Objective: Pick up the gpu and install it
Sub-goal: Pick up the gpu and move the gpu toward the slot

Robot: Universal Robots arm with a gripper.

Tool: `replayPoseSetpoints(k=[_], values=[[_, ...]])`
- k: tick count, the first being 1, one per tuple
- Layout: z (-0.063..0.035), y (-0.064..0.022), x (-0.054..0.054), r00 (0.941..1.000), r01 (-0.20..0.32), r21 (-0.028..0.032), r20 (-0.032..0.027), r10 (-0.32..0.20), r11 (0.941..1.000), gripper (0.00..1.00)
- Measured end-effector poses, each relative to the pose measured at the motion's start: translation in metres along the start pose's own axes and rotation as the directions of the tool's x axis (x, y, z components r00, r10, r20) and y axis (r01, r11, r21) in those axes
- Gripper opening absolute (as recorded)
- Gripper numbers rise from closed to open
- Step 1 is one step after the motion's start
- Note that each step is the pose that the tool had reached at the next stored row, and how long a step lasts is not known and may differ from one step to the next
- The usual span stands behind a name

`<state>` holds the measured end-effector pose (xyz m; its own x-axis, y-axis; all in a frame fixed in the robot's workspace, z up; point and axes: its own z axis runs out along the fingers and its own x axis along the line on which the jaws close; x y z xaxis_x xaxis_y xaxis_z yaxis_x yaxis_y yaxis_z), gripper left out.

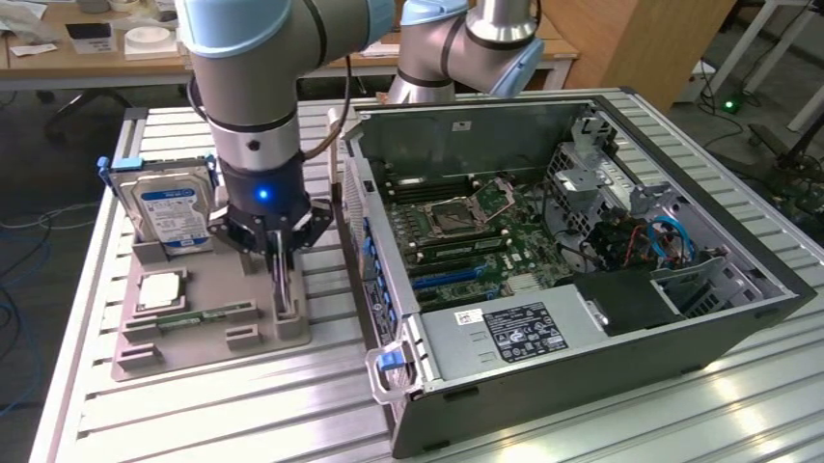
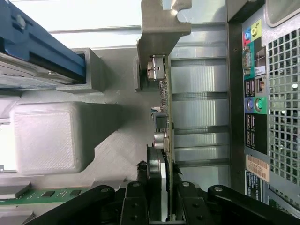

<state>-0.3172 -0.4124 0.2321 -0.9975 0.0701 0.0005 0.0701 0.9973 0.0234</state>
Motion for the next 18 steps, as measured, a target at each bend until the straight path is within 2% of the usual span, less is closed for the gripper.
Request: replayPoseSetpoints(k=[12,18], values=[[-0.0328,0.0008,0.000,1.0000,0.000,-0.0042,-0.0002,0.000,1.0000,0.28],[-0.0559,0.0013,0.000,1.0000,0.000,-0.0045,-0.0003,0.000,1.0000,0.28]])
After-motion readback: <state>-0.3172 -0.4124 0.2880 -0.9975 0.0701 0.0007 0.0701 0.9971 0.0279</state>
